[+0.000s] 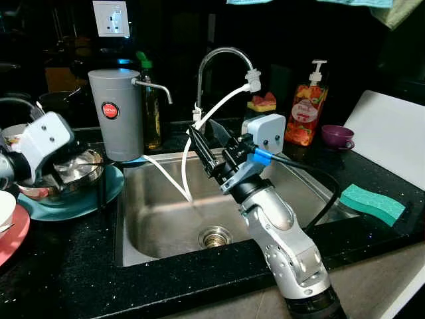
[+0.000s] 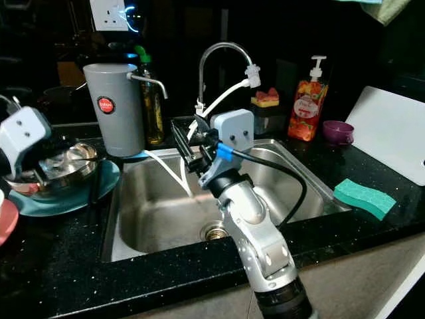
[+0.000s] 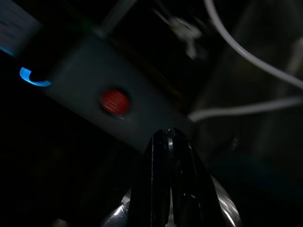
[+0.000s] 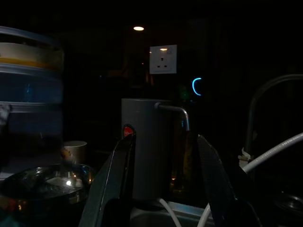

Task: Kitchen organization

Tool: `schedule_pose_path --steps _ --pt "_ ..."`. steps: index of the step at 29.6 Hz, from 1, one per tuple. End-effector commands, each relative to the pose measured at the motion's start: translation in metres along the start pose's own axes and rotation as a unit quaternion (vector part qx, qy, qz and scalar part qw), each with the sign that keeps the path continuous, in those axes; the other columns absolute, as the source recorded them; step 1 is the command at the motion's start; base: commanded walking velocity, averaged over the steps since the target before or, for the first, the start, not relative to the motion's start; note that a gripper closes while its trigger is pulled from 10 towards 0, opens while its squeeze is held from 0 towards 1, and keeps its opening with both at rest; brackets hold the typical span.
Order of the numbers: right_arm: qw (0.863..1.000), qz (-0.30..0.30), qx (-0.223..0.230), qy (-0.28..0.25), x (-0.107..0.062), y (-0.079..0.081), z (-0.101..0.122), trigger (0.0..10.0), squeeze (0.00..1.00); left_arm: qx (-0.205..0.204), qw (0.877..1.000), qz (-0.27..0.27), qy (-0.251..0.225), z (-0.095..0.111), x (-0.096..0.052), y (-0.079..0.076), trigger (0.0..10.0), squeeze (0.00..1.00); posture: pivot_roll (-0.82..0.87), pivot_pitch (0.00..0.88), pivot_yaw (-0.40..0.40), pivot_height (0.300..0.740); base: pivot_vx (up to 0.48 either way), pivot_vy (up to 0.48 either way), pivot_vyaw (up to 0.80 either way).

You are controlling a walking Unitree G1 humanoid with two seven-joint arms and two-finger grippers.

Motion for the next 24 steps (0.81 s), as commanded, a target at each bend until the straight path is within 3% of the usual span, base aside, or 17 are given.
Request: schedule_pose_path --steps 1,2,3,7,9,12,14,16,19,20,21,24 --pt "1.000 -0.001 -0.002 0.001 -0.002 -0.001 0.001 10.0 0.00 0.009 0.999 0.027 -0.024 0.012 0.004 0.011 0.0 0.00 0.09 0.000 -0.029 0.740 0.000 0.000 0.00" --pt "1.000 -0.001 -0.003 0.000 -0.002 -0.001 0.001 10.0 0.00 0.025 0.998 0.039 -0.034 0.022 0.008 0.018 0.0 0.00 0.09 0.000 -0.029 0.740 0.000 0.000 0.00" --pt "1.000 -0.001 -0.003 0.000 -0.002 -0.001 0.002 10.0 0.00 0.039 0.997 0.045 -0.042 0.029 0.011 0.021 10.0 0.00 0.08 0.000 -0.029 0.740 0.000 0.000 0.00" --pt "1.000 -0.002 -0.003 -0.003 -0.001 -0.001 0.003 10.0 0.00 0.062 0.995 0.052 -0.060 0.042 0.016 0.025 10.0 0.00 0.08 0.000 -0.029 0.740 0.000 0.000 0.00" --pt "1.000 -0.003 -0.004 -0.005 -0.001 -0.001 0.004 10.0 0.00 0.081 0.990 0.059 -0.099 0.068 0.027 0.030 10.0 0.00 0.08 0.000 -0.028 0.740 0.000 0.000 0.00" --pt "1.000 -0.004 -0.005 -0.005 -0.001 -0.002 0.004 10.0 0.00 0.081 0.988 0.059 -0.120 0.080 0.032 0.030 10.0 0.00 0.08 0.000 -0.028 0.740 0.000 0.000 0.00" --pt "1.000 -0.007 -0.006 -0.007 -0.002 -0.003 0.005 10.0 0.00 0.053 0.984 0.036 -0.165 0.100 0.043 0.018 10.0 0.00 0.06 0.000 -0.019 0.740 0.000 0.000 0.00" --pt "1.000 -0.007 -0.006 -0.007 -0.002 -0.003 0.005 10.0 0.00 0.053 0.984 0.036 -0.165 0.100 0.043 0.018 10.0 0.00 0.06 0.000 -0.019 0.740 0.000 0.000 0.00" --pt "1.000 -0.014 -0.009 -0.007 -0.004 -0.005 0.006 10.0 0.00 -0.022 0.974 -0.028 -0.223 0.117 0.062 -0.025 10.0 0.00 0.05 0.000 -0.018 0.740 0.000 0.000 0.00" --pt "1.000 -0.014 -0.009 -0.007 -0.004 -0.005 0.006 10.0 0.00 -0.022 0.974 -0.028 -0.223 0.117 0.062 -0.025 10.0 0.00 0.05 0.000 -0.018 0.740 0.000 0.000 0.00" --pt "1.000 -0.015 -0.010 -0.007 -0.004 -0.006 0.006 10.0 0.00 -0.046 0.972 -0.040 -0.229 0.118 0.068 -0.037 10.0 0.00 0.05 0.000 -0.017 0.740 0.000 0.000 0.00" --pt "1.000 -0.017 -0.011 -0.007 -0.005 -0.007 0.007 10.0 0.00 -0.110 0.978 -0.054 -0.169 0.096 0.093 -0.071 10.0 0.00 0.05 0.000 -0.018 0.740 0.000 0.000 0.00"
Point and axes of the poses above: a point about 5 cm out from each wrist's last joint towards the gripper, its own x axis pointing out of the wrist towards the gripper, its own z axis along the axis of the wrist's last joint, y = z × x, the point moved 4 cm from there along x, pointing out of the wrist towards the gripper, and after that the axes turned 11 degrees about x, right-handed, at the moved point
